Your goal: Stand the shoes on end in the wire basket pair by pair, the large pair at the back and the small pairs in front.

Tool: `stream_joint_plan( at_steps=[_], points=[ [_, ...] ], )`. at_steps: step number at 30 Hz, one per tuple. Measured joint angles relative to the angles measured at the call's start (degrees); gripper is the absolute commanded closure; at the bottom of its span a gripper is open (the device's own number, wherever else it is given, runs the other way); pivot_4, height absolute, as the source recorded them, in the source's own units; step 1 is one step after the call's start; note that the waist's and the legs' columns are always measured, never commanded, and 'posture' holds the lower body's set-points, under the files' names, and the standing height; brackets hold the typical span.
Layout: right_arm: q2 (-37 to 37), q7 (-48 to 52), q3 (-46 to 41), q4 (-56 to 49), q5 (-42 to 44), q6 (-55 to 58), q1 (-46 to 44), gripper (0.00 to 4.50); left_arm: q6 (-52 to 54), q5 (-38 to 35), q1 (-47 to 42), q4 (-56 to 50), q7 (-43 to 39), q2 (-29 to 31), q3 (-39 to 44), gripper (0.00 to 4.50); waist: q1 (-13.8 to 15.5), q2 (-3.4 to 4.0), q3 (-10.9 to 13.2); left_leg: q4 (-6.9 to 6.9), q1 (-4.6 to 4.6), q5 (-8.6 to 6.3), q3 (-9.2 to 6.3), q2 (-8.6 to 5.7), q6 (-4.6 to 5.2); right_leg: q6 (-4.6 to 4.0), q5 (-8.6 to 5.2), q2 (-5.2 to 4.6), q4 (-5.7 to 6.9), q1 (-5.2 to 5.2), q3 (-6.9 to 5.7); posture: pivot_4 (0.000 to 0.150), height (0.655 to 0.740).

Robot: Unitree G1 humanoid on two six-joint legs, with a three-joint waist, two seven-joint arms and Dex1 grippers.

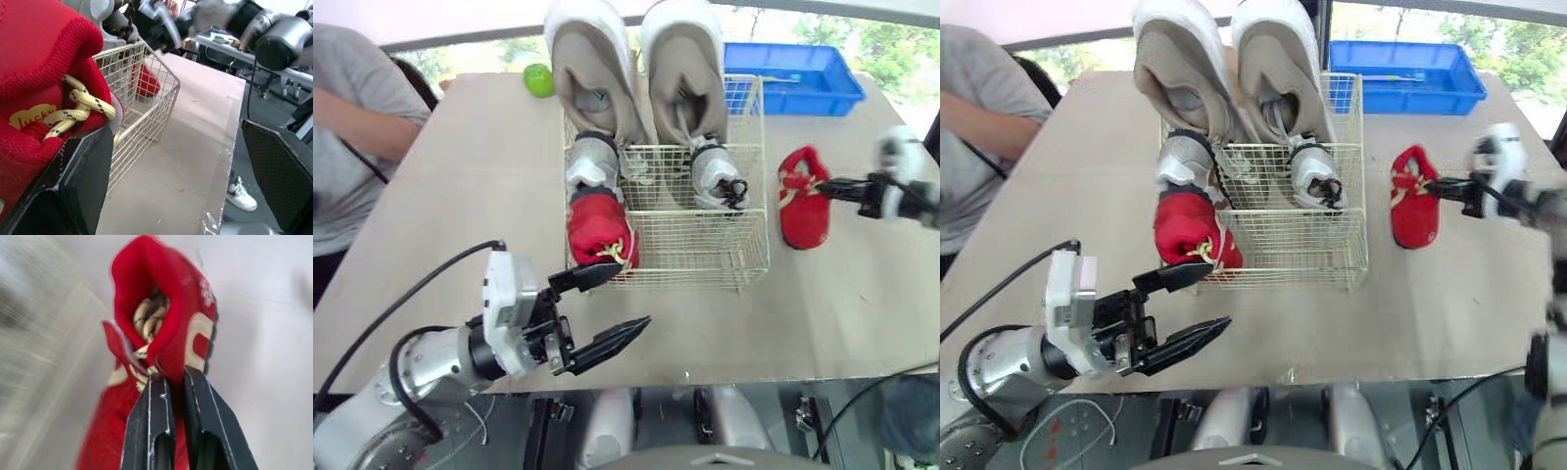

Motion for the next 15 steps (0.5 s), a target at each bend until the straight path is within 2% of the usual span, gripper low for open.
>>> stream_joint_plan(
  at_steps=[3,5,8,11,13,15],
  points=[
    [6.47,-6.69,-14.24,-20.78,15.45,0.96,2.27,4.49,-0.21,-1.16,-1.12,1.51,-2.19,-0.29,0.26,0.00,-1.16,0.18,0.03,-0.13,0.26,0.00,-0.05,0.06,0.00,0.00,0.00,0.20,0.06,0.01,0.24,0.150,0.7400],
    [8.03,-12.12,-16.04,-30.72,21.14,1.21,3.25,4.49,-1.03,-1.32,-1.57,2.47,-5.25,-0.31,0.45,0.00,-1.76,0.05,-0.03,-0.14,0.39,0.00,0.01,0.10,0.00,-0.04,0.00,0.34,0.04,0.11,0.22,0.150,0.7400],
    [14.07,-19.30,-10.21,-44.22,23.23,-2.01,8.59,4.49,0.06,-3.94,-1.61,5.26,-10.20,2.24,2.00,0.00,-2.33,-0.11,-0.13,-0.07,0.44,0.04,0.03,0.27,-0.04,-0.24,-0.13,0.47,0.06,0.18,0.15,0.150,0.7400],
    [19.05,-23.33,-2.96,-51.14,22.27,-5.64,13.13,4.49,0.65,-4.40,-1.16,7.30,-14.64,3.59,3.37,0.00,-2.41,0.04,-0.04,-0.02,0.41,0.07,0.03,0.31,-0.09,-0.24,-0.14,0.36,0.06,0.15,0.22,0.150,0.7400],
    [22.77,-26.57,2.57,-53.04,17.43,-10.98,14.71,4.49,0.80,-4.51,-1.75,8.36,-15.61,3.55,3.63,0.00,-2.36,-0.01,-0.07,0.02,0.36,0.07,0.02,0.20,-0.09,-0.23,-0.14,0.23,0.02,0.15,0.23,0.150,0.7400],
    [23.48,-27.39,8.35,-52.68,10.72,-15.78,17.08,4.49,0.79,-4.39,-2.78,8.73,-15.99,3.29,3.63,0.00,-2.24,-0.03,-0.08,0.03,0.33,0.07,0.03,0.07,-0.09,-0.18,-0.17,0.04,-0.02,0.15,0.24,0.150,0.7400]
  ],
)
